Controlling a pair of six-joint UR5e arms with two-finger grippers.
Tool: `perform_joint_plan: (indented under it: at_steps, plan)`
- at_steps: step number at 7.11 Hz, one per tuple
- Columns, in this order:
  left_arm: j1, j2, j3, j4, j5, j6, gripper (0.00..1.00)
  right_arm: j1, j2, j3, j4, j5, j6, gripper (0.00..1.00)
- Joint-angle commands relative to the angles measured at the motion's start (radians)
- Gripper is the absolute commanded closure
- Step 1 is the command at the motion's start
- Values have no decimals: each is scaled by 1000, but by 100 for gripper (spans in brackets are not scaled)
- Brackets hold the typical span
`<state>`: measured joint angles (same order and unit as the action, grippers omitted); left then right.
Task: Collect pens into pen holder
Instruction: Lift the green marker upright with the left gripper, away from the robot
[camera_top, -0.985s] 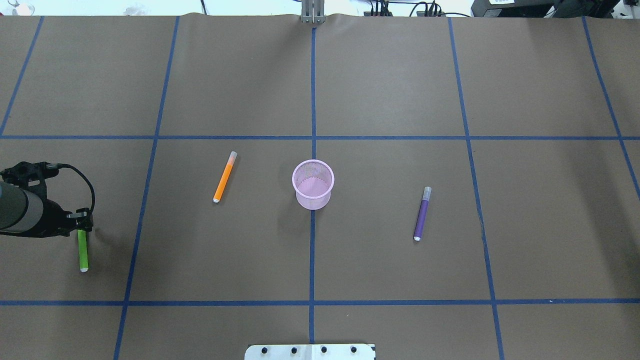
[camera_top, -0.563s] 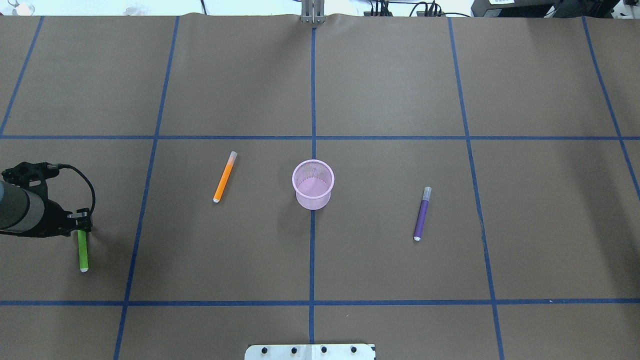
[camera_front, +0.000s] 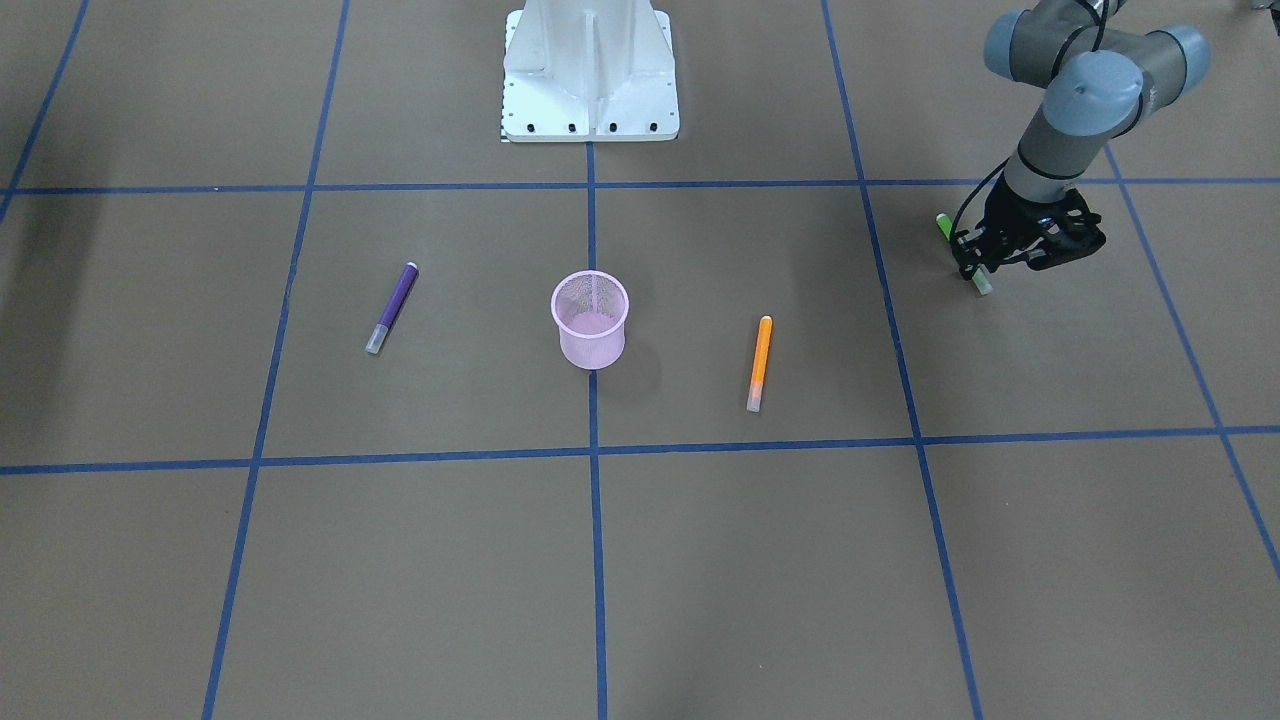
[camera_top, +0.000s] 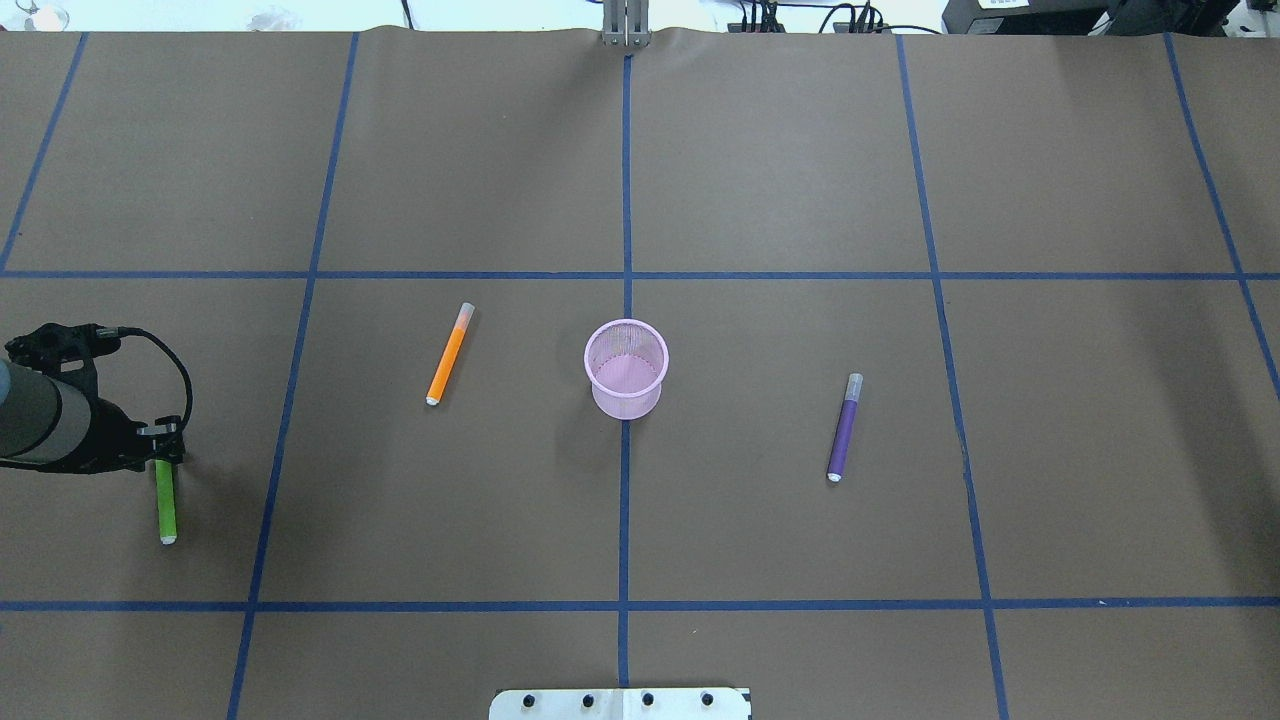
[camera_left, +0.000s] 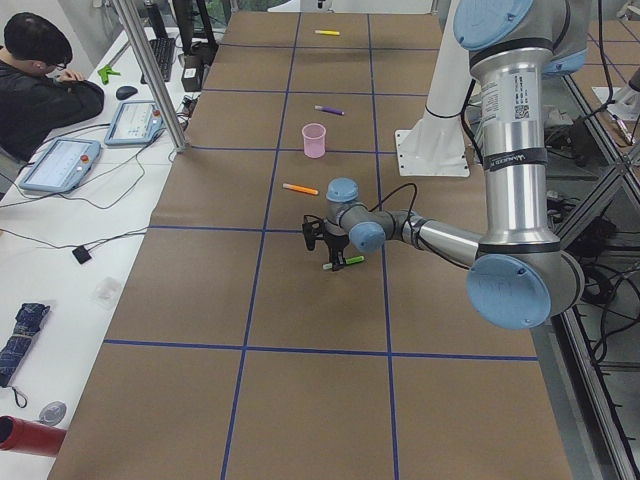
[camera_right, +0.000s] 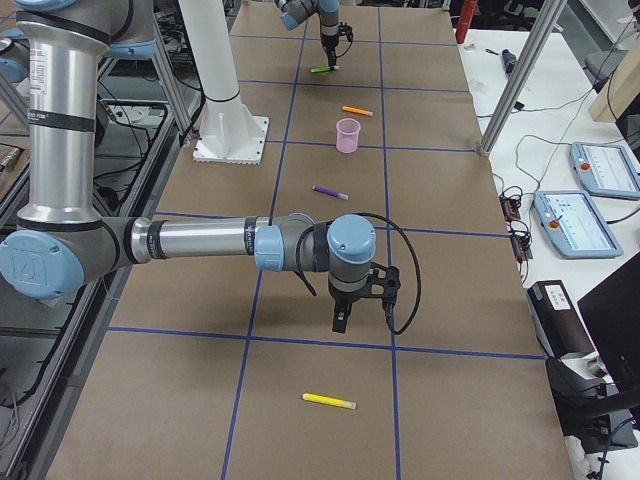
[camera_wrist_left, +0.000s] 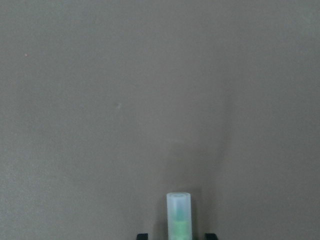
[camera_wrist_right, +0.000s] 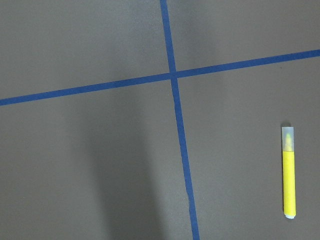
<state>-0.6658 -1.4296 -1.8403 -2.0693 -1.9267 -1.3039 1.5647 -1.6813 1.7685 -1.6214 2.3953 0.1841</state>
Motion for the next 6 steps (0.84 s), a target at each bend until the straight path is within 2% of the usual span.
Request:
perform_joint_plan:
  at_steps: [1,4,5,6]
  plan:
    - [0,-2,4,-2,0,0,57,0,0,0,0,1,0,0]
    - [0,-2,4,-2,0,0,59,0,0,0,0,1,0,0]
    - [0,-2,4,-2,0,-2,67,0,0,-1,0,1,0,0]
    - [0,-2,4,0,0,-3,82,0,0,-1,0,1,0,0]
